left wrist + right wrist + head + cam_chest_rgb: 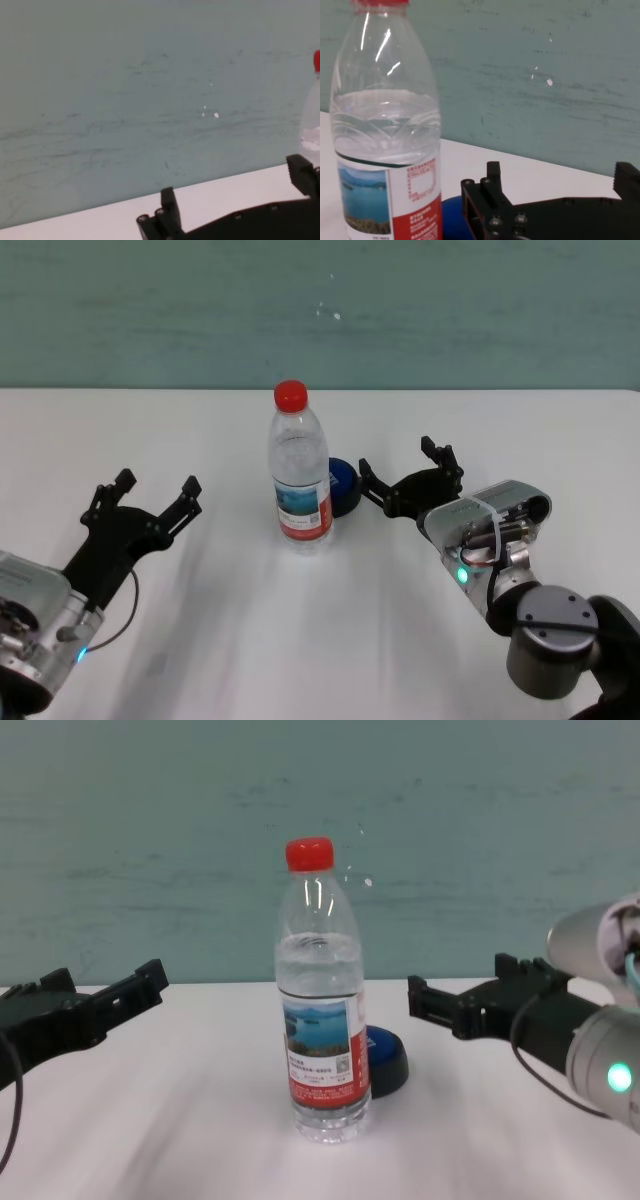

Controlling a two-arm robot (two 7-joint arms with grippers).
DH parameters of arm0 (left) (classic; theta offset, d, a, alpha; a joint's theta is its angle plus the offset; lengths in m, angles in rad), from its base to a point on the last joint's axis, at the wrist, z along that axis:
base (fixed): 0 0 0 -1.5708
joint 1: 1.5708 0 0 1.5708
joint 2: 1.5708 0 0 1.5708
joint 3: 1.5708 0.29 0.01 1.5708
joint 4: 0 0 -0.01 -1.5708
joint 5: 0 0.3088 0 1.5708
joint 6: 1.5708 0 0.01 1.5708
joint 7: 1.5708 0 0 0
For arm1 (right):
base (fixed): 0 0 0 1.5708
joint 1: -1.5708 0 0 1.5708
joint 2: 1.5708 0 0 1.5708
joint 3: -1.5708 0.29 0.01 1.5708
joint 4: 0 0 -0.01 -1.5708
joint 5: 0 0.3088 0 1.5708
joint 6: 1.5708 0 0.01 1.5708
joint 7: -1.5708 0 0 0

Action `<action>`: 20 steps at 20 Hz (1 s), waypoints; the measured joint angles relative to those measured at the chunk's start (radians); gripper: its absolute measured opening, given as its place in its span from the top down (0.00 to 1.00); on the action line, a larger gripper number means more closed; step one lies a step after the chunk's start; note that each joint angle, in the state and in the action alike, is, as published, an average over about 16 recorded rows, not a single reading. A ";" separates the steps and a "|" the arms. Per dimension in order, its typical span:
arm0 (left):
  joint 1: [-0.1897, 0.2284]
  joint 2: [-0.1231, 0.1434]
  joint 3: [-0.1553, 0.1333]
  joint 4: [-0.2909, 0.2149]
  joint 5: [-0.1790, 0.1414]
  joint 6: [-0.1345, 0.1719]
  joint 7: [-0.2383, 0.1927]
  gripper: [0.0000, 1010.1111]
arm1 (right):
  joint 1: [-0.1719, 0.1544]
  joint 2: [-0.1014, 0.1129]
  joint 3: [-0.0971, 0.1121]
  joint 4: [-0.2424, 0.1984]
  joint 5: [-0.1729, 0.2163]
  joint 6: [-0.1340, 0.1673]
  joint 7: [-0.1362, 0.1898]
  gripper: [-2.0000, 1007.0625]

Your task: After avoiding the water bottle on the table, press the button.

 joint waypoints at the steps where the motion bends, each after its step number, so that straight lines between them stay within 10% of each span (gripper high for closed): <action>1: 0.000 0.000 0.000 0.000 0.000 0.000 0.000 0.00 | -0.008 -0.002 0.000 -0.007 -0.005 0.001 -0.003 0.00; 20: 0.000 0.000 0.000 0.000 0.000 0.000 0.000 0.00 | -0.101 -0.035 0.006 -0.080 -0.062 0.015 -0.021 0.00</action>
